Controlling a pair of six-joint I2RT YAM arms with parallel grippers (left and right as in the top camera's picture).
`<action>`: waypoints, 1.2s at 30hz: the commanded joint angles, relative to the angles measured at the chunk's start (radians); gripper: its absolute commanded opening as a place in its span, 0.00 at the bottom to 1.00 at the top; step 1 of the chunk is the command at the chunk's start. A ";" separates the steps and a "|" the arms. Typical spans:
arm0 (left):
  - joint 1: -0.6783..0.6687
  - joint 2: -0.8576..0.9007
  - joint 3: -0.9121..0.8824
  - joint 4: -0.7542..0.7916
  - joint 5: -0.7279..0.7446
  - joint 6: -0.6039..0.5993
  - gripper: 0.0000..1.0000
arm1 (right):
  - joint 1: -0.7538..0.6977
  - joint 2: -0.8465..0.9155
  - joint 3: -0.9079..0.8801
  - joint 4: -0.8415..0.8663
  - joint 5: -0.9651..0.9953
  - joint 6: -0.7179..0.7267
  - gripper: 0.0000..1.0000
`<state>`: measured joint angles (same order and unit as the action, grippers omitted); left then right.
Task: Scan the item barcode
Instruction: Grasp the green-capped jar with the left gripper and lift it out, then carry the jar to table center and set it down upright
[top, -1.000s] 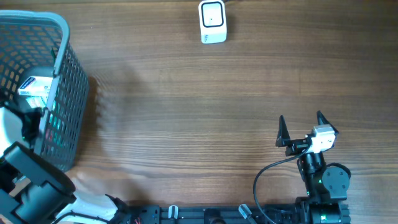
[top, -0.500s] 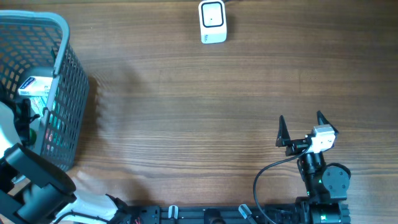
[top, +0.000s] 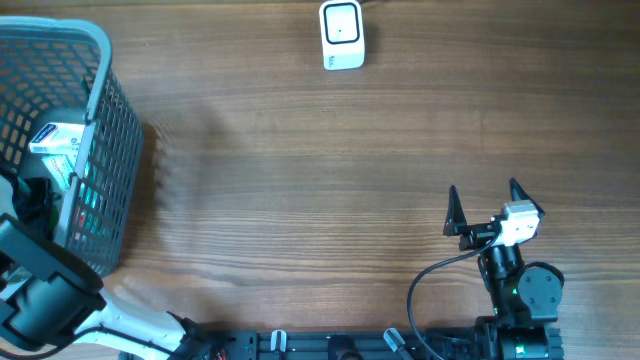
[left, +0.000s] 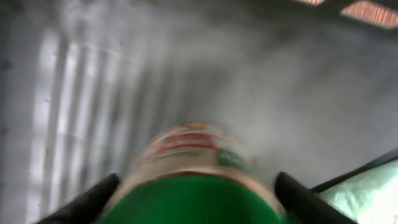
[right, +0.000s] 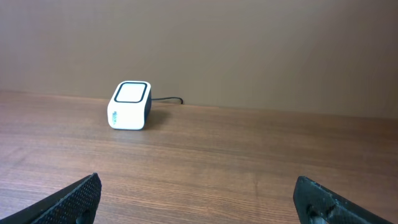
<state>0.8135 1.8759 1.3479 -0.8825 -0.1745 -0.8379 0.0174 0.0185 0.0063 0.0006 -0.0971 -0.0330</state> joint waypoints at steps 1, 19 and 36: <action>0.002 0.010 0.014 -0.010 0.093 0.027 0.49 | 0.005 -0.002 -0.001 0.006 -0.016 -0.018 1.00; -0.192 -0.529 0.489 -0.192 0.712 0.105 0.54 | 0.005 -0.002 -0.001 0.006 -0.015 -0.019 1.00; -1.058 -0.117 0.479 -0.373 0.103 0.123 0.51 | 0.005 -0.002 -0.001 0.006 -0.016 -0.018 1.00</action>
<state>-0.2245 1.6661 1.8297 -1.2549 -0.0265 -0.7116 0.0174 0.0185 0.0063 0.0006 -0.0971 -0.0330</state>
